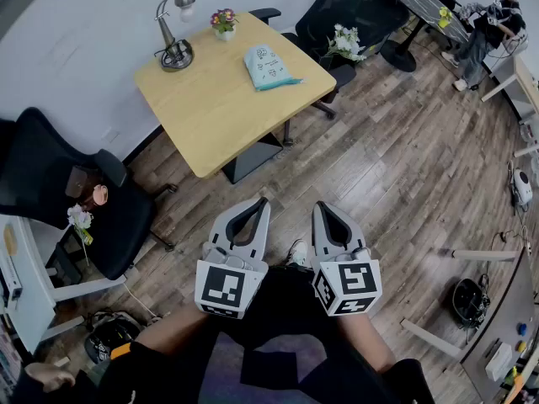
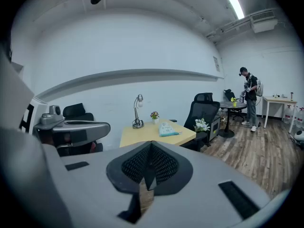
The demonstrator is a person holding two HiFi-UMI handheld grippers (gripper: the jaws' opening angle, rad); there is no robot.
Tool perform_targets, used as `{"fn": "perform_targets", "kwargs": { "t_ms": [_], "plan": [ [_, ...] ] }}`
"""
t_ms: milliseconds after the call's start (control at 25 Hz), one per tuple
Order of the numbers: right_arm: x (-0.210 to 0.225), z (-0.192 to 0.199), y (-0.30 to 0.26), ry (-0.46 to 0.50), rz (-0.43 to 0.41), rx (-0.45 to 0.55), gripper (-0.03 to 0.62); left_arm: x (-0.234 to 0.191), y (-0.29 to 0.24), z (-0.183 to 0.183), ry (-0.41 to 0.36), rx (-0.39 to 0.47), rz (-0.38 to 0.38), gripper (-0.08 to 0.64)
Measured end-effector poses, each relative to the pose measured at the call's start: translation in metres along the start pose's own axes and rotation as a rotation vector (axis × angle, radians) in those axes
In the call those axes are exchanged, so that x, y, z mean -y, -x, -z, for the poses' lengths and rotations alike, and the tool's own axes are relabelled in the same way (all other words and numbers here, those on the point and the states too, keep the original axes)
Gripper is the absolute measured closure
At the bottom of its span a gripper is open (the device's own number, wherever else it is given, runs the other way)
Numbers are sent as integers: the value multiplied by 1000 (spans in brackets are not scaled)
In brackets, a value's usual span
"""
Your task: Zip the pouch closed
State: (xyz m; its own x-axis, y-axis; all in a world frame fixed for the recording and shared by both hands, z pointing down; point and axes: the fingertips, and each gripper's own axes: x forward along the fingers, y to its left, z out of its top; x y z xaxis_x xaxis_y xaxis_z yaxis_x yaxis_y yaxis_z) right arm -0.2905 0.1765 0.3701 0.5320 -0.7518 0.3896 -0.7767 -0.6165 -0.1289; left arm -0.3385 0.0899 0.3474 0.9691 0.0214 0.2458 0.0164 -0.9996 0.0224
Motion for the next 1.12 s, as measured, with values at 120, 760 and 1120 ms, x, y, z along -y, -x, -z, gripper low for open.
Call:
{"fn": "perform_targets", "kwargs": {
  "t_ms": [120, 760, 1120],
  "plan": [
    [3, -1, 1, -2, 6, 5, 578, 2, 0, 2, 15, -22, 4, 552],
    [12, -8, -4, -5, -20, 15, 578, 8, -19, -5, -7, -1, 11, 552],
    [35, -10, -8, -5, -57, 15, 577, 22, -38, -8, 2, -18, -12, 552]
  ]
}}
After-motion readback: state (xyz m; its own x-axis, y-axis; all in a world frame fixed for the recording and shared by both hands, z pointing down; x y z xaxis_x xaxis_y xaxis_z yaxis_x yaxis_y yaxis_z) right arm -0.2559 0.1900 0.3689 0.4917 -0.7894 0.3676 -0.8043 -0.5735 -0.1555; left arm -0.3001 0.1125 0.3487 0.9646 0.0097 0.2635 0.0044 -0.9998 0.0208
